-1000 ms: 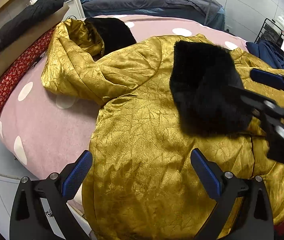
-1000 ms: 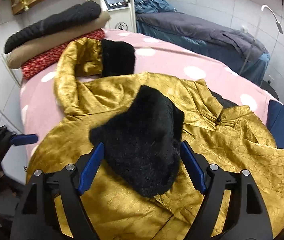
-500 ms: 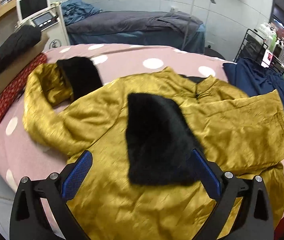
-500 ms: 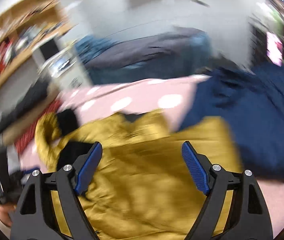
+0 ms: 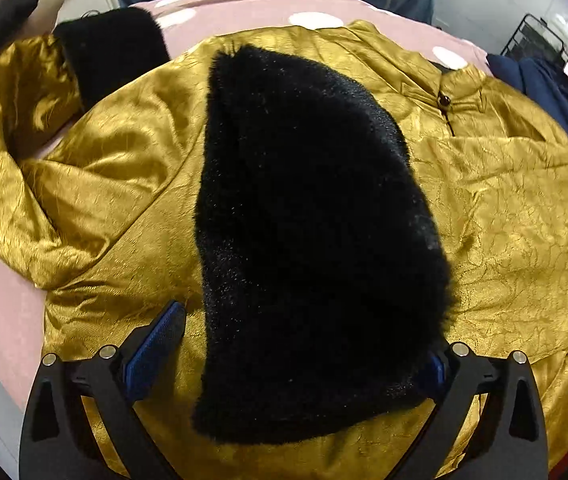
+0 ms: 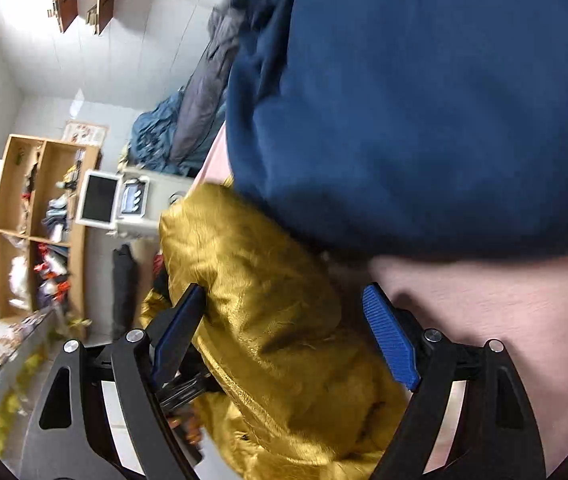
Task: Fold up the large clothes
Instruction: 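Lay the fur cuff sleeve across the jacket body and open the right tool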
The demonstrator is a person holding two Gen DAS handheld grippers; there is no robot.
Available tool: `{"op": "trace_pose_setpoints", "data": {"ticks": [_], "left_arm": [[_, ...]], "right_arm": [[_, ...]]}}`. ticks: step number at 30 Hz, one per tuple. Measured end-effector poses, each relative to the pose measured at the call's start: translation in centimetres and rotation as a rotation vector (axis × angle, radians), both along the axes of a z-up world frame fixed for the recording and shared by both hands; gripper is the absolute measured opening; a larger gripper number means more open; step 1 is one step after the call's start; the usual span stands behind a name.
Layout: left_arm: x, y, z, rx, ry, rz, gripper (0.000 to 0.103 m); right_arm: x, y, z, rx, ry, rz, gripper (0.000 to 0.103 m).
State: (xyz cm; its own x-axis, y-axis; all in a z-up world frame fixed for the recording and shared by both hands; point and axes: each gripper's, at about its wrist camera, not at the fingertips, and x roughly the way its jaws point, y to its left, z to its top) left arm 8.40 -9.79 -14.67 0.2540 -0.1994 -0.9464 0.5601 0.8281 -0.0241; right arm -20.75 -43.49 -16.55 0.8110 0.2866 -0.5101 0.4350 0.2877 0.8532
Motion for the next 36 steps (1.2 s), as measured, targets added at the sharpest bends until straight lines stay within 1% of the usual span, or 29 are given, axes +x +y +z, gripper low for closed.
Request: {"op": "trace_pose_setpoints", "data": {"ticks": [2,4,5,7,9,10,11,12,13,15,16,17,18,19,20,21,23,25,26,27,29,30,31,32,33,34,35,36], "left_arm": [[-0.2,-0.1,0.1,0.021,-0.02,-0.019,0.098],[-0.3,-0.1,0.1,0.031,-0.033,-0.031,0.098],[-0.3,0.0,0.0,0.024,-0.03,-0.029,0.098],[-0.3,0.2,-0.2,0.006,-0.027,-0.023,0.098],[-0.4,0.3,-0.4,-0.011,-0.031,-0.021,0.098],[-0.3,0.4,-0.5,-0.014,-0.035,-0.02,0.098],[-0.1,0.4,-0.5,-0.014,-0.037,-0.019,0.098],[-0.2,0.4,-0.5,-0.013,-0.039,-0.018,0.098],[-0.2,0.3,-0.6,-0.014,-0.038,-0.017,0.098],[-0.2,0.1,-0.6,-0.018,-0.037,-0.013,0.098],[-0.2,0.1,-0.6,-0.018,-0.04,-0.01,0.098],[-0.2,0.0,-0.7,-0.016,-0.043,-0.008,0.098],[-0.2,-0.1,-0.7,-0.015,-0.045,-0.007,0.098],[-0.3,0.0,-0.7,-0.013,-0.048,-0.007,0.098],[-0.3,-0.2,-0.8,-0.012,-0.05,-0.006,0.098],[-0.2,-0.2,-0.8,-0.012,-0.049,-0.006,0.098],[-0.2,-0.3,-0.8,-0.012,-0.046,-0.005,0.098],[-0.1,-0.4,-0.8,-0.011,-0.045,-0.005,0.098],[-0.1,-0.5,-0.8,-0.012,-0.043,-0.005,0.098],[-0.1,-0.4,-0.8,-0.013,-0.041,-0.004,0.098],[-0.1,-0.6,-0.7,-0.011,-0.04,-0.005,0.098],[-0.1,-0.6,-0.7,-0.009,-0.042,-0.006,0.098],[-0.1,-0.6,-0.7,-0.009,-0.042,-0.006,0.098],[-0.1,-0.6,-0.7,-0.011,-0.042,-0.005,0.098],[-0.1,-0.5,-0.7,-0.013,-0.042,-0.005,0.098],[-0.1,-0.5,-0.7,-0.015,-0.043,-0.006,0.098],[-0.1,-0.3,-0.7,-0.015,-0.044,-0.006,0.098],[-0.2,-0.3,-0.7,-0.016,-0.046,-0.005,0.098]], "right_arm": [[1.6,1.2,-0.5,-0.012,0.017,0.043,0.081],[3.4,2.5,-0.4,-0.046,0.033,0.086,0.081],[4.2,3.2,0.0,-0.084,0.049,0.095,0.08],[5.0,4.3,0.9,-0.144,0.055,0.1,0.072],[5.2,4.9,1.9,-0.184,0.05,0.093,0.055],[5.2,5.3,2.5,-0.214,0.05,0.088,0.05],[5.2,5.5,3.0,-0.238,0.05,0.091,0.041],[5.2,6.1,3.9,-0.282,0.045,0.099,0.033],[5.1,6.4,4.8,-0.32,0.043,0.103,0.03],[4.6,7.6,7.2,-0.459,0.047,0.101,0.023],[4.4,9.1,8.8,-0.59,0.057,0.1,0.022],[4.5,10.9,10.6,-0.742,0.068,0.114,0.021],[4.6,13.8,12.3,-0.965,0.077,0.152,0.021],[4.9,15.8,13.2,-1.105,0.084,0.181,0.021],[5.1,18.6,13.8,-1.29,0.095,0.22,0.021],[5.1,20.8,14.0,-1.41,0.087,0.253,0.02],[5.4,22.6,14.4,-1.488,0.057,0.27,0.02],[5.4,22.0,14.3,-1.463,0.064,0.244,0.022],[5.8,20.8,13.9,-1.423,0.109,0.219,0.023],[6.2,18.5,13.1,-1.342,0.184,0.177,0.025],[6.2,14.9,11.5,-1.208,0.288,0.129,0.027],[6.5,13.0,10.1,-1.152,0.367,0.13,0.033],[6.9,12.1,9.0,-1.119,0.426,0.136,0.037],[6.5,11.1,8.2,-1.073,0.451,0.132,0.045],[5.8,10.0,7.7,-0.992,0.447,0.109,0.053],[4.9,9.4,7.8,-0.93,0.433,0.076,0.057],[3.6,8.5,7.9,-0.848,0.4,0.022,0.064],[2.2,7.7,8.2,-0.782,0.369,-0.035,0.066]]}}
